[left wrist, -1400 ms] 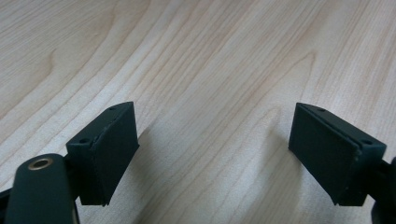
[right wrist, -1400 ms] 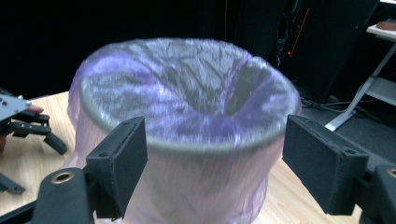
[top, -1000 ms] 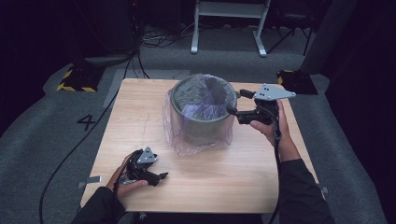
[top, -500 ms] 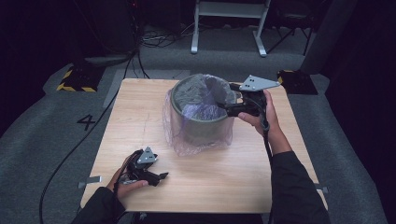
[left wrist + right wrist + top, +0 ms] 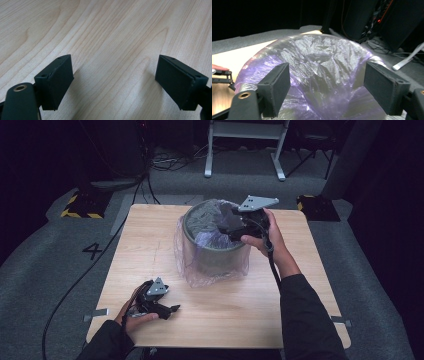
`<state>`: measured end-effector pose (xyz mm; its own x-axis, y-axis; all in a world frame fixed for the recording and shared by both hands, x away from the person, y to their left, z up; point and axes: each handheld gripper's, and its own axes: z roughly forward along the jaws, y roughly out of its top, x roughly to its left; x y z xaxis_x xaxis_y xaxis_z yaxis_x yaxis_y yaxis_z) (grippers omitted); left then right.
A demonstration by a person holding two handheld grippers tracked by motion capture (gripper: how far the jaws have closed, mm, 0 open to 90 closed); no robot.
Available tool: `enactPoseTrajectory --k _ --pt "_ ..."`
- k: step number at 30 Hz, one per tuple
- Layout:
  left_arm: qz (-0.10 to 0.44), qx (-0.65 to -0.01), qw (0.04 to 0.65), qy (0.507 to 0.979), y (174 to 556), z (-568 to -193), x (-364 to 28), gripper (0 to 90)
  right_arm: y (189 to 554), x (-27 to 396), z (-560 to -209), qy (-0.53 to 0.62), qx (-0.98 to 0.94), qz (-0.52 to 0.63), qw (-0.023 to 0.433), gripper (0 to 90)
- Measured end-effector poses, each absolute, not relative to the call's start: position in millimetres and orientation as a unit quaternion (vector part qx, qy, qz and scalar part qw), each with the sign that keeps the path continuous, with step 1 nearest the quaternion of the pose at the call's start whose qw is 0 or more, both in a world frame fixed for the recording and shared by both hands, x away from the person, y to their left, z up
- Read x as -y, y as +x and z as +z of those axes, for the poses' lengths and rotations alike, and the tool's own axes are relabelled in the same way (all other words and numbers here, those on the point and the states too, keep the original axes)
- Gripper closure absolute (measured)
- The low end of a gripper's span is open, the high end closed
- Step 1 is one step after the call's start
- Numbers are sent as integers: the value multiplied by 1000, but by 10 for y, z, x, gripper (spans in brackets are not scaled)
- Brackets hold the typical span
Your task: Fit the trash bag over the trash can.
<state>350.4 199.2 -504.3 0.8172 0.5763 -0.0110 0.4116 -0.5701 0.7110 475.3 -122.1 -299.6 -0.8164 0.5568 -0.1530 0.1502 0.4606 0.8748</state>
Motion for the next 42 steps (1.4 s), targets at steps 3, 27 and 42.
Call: enactPoseTrajectory --k 3,27,42 --pt "112 -281 369 879 3504 -5043 -1992 145 4821 1166 -3036 222 -833 460 214 217" --pt "111 -280 369 879 3504 -5043 -1994 145 5009 963 -3225 232 -880 374 182 222" --pt "111 -280 370 879 3503 -5044 -1994 145 5094 941 -3317 253 -904 308 159 233"
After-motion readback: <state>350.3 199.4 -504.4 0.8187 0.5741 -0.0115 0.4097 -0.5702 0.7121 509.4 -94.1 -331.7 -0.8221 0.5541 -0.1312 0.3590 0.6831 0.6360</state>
